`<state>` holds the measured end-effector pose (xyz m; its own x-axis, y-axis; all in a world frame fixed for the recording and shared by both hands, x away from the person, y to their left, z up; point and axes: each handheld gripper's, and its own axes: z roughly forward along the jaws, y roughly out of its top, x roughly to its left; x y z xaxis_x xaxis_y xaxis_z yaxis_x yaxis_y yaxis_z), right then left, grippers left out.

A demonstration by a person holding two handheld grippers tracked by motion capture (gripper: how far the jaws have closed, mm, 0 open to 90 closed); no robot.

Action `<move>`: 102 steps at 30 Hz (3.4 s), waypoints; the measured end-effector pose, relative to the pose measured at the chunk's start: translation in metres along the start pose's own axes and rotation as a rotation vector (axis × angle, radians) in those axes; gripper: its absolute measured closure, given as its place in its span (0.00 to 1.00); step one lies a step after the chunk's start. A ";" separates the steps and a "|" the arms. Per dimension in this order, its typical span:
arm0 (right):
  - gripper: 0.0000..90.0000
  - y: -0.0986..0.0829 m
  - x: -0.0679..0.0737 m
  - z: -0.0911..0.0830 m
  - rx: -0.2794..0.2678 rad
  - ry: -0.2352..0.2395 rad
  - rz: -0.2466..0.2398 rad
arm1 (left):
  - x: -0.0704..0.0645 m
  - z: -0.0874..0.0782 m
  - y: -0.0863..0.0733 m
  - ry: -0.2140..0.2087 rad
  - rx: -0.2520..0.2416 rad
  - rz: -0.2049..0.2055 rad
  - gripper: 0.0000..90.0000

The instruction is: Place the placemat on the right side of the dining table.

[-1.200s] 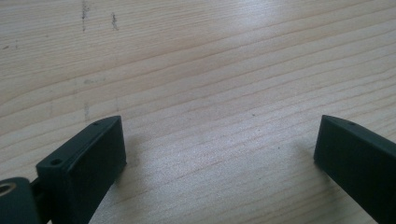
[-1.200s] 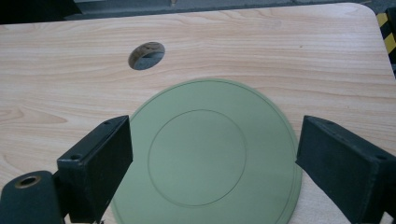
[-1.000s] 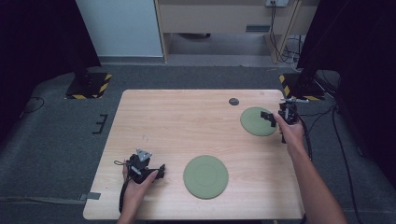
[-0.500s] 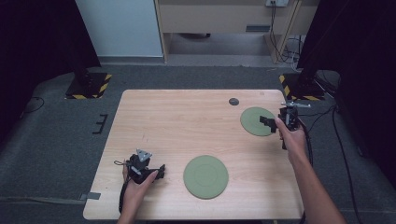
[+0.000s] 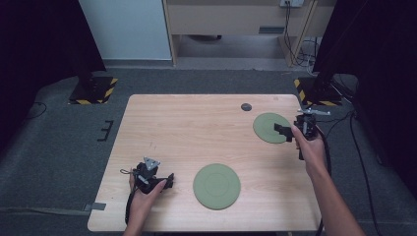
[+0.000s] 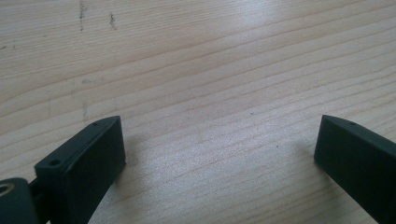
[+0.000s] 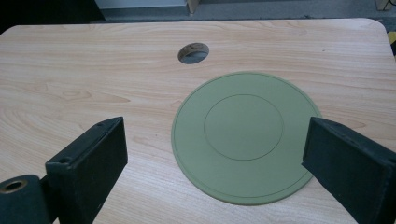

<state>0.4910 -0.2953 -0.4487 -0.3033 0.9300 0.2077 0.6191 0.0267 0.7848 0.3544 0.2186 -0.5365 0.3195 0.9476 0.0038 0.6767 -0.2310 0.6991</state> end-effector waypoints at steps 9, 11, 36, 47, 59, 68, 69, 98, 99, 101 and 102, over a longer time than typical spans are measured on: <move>0.07 -0.010 0.007 -0.007 0.006 0.020 -0.014 | 0.000 0.000 0.000 -0.001 -0.001 0.001 0.01; 0.07 -0.013 0.008 -0.008 0.009 0.023 -0.022 | 0.000 0.000 0.000 -0.001 -0.001 0.000 0.01; 0.07 -0.059 0.018 -0.014 0.083 0.048 -0.066 | 0.000 0.000 0.000 -0.002 0.000 0.002 0.01; 0.07 -0.083 0.026 -0.017 0.110 0.081 -0.084 | 0.000 0.000 0.000 -0.001 0.000 0.003 0.01; 0.07 -0.105 0.033 -0.015 0.142 0.110 -0.094 | 0.000 0.000 0.000 -0.001 -0.001 0.003 0.01; 0.07 -0.110 0.042 -0.012 0.151 0.127 -0.102 | 0.000 0.000 -0.001 -0.001 -0.001 0.003 0.01; 0.07 -0.110 0.043 -0.011 0.152 0.129 -0.105 | 0.000 0.000 -0.001 -0.001 -0.001 0.003 0.01; 0.06 -0.113 0.073 0.021 0.159 0.017 -0.141 | 0.000 0.000 -0.001 -0.002 0.000 0.003 0.01; 0.06 -0.113 0.074 0.022 0.154 0.005 -0.148 | 0.000 0.000 -0.001 -0.002 0.000 0.003 0.01; 0.06 -0.114 0.075 0.024 0.149 -0.008 -0.155 | 0.000 0.000 -0.001 -0.002 0.000 0.003 0.01; 0.05 -0.114 0.077 0.024 0.150 -0.017 -0.162 | 0.000 0.000 -0.001 -0.002 0.000 0.003 0.01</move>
<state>0.4149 -0.2182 -0.5366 -0.3966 0.9149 0.0753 0.6642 0.2294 0.7115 0.3536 0.2184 -0.5366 0.3226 0.9465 0.0046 0.6755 -0.2336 0.6993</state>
